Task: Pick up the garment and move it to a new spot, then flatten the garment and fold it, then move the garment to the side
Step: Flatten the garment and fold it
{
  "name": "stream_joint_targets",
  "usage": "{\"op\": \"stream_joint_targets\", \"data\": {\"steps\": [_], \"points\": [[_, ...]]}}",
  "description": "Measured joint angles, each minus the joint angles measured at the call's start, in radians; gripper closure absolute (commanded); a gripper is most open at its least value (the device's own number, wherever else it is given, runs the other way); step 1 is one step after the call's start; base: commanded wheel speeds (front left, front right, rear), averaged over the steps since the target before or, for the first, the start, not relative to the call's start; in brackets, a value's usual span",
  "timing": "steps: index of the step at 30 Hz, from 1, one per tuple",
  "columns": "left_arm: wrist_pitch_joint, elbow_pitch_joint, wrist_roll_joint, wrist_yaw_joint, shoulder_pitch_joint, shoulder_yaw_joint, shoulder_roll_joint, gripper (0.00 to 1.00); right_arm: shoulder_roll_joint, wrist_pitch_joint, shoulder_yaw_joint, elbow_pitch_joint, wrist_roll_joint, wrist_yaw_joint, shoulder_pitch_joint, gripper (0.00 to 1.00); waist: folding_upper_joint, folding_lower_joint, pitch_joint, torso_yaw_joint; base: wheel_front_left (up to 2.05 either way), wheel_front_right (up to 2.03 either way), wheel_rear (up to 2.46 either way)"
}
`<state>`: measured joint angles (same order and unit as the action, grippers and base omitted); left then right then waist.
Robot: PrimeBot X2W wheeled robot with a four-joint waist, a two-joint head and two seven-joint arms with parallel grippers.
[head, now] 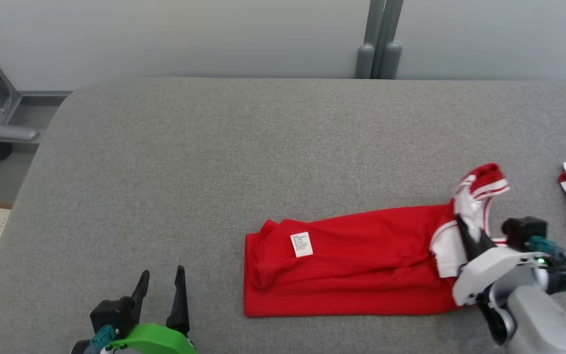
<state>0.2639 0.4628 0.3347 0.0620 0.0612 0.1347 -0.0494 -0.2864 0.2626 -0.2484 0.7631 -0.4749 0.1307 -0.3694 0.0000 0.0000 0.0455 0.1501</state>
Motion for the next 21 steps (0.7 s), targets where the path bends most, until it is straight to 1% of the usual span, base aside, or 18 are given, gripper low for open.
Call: {"op": "stream_joint_targets", "data": {"steps": [3, 6, 10, 14, 17, 21], "points": [[0.0, 0.004, 0.008, 0.001, -0.004, 0.02, 0.0, 0.0, 0.029, -0.008, -0.128, -0.083, -0.023, 0.0, 0.015, 1.0, 0.0, 0.0, -0.017, -0.009, 0.0, 0.0, 0.0], [0.0, 0.009, 0.018, 0.001, -0.004, 0.037, 0.0, 0.0, 0.054, -0.033, -0.232, -0.152, -0.066, 0.0, 0.015, 1.0, 0.0, 0.0, -0.031, -0.008, 0.0, 0.0, 0.0], [0.0, 0.012, 0.035, 0.001, -0.005, 0.06, 0.001, 0.0, 0.08, -0.059, -0.333, -0.187, -0.089, 0.0, 0.007, 1.0, 0.0, 0.0, -0.04, 0.015, 0.0, 0.0, 0.0], [0.0, 0.018, 0.039, 0.003, -0.007, 0.083, 0.0, 0.0, 0.111, -0.074, -0.395, -0.158, -0.096, 0.0, -0.014, 1.0, 0.0, 0.0, -0.043, 0.059, 0.0, 0.0, 0.0], [0.0, 0.02, 0.043, 0.003, -0.012, 0.093, 0.001, 0.0, 0.133, -0.075, -0.428, -0.111, -0.092, 0.0, -0.033, 1.0, 0.0, 0.0, -0.042, 0.099, 0.0, 0.0, 0.0], [0.0, 0.025, 0.043, 0.003, -0.022, 0.091, 0.0, 0.0, 0.161, -0.063, -0.448, -0.028, -0.081, 0.0, -0.068, 1.0, 0.0, 0.0, -0.038, 0.154, 0.0, 0.0, 0.0]]}}
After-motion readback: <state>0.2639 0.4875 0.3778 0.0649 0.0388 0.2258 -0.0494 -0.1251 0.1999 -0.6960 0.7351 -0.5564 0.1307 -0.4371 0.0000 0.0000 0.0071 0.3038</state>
